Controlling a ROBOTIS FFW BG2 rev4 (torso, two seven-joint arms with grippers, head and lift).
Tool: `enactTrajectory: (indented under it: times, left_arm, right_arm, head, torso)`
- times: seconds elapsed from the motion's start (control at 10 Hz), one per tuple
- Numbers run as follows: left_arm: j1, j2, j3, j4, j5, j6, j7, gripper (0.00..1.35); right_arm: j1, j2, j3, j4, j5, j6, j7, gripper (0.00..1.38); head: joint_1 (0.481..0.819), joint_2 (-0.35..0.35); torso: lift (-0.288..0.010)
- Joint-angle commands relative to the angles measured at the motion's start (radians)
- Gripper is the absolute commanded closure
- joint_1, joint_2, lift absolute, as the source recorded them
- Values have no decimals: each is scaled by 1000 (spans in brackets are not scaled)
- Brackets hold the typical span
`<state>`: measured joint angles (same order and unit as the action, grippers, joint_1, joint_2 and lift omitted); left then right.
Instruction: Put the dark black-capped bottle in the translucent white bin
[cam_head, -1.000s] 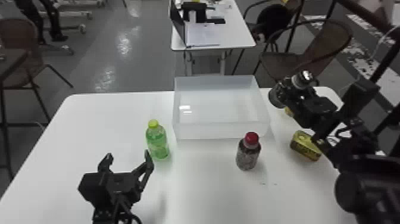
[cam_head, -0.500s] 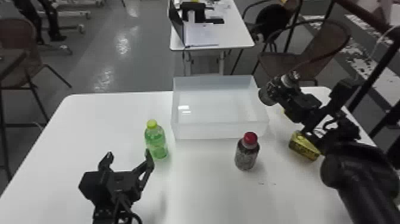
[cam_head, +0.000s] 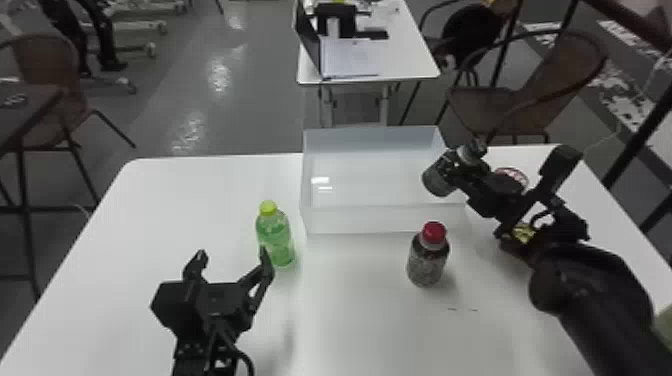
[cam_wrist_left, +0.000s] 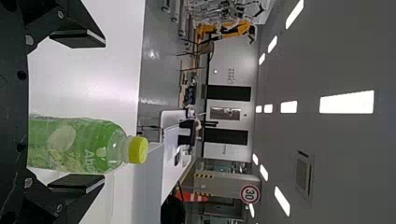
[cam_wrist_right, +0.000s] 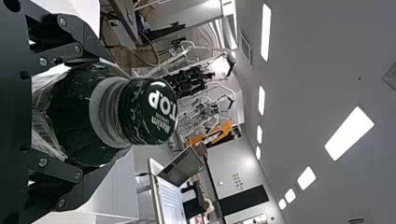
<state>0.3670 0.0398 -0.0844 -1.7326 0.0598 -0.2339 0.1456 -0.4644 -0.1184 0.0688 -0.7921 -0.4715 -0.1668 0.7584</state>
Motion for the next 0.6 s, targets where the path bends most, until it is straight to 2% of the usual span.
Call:
enactTrajectory:
  times: [0.0, 0.1, 0.3, 0.5]
  left_arm:
    - [0, -3, 2, 4, 0, -1, -1, 260]
    - [-2, -3, 2, 4, 0, -1, -1, 260]
    - [0, -3, 3, 4, 2, -4, -3, 260]
    - [6, -1, 5, 4, 5, -10, -3, 259]
  right_arm:
    - [-10, 6, 9, 27, 11, -8, 1, 302]
    - [-14, 9, 9, 34, 13, -14, 1, 41]
    - [-8, 11, 11, 30, -6, -23, 2, 58]
    - [58, 16, 9, -82, -26, -20, -1, 53]
  head:
    - [695, 63]
    - [695, 67]
    - [695, 70]
    - [695, 71]
  torso:
    - [-92]
    - [-92]
    - [-92]
    - [-92]
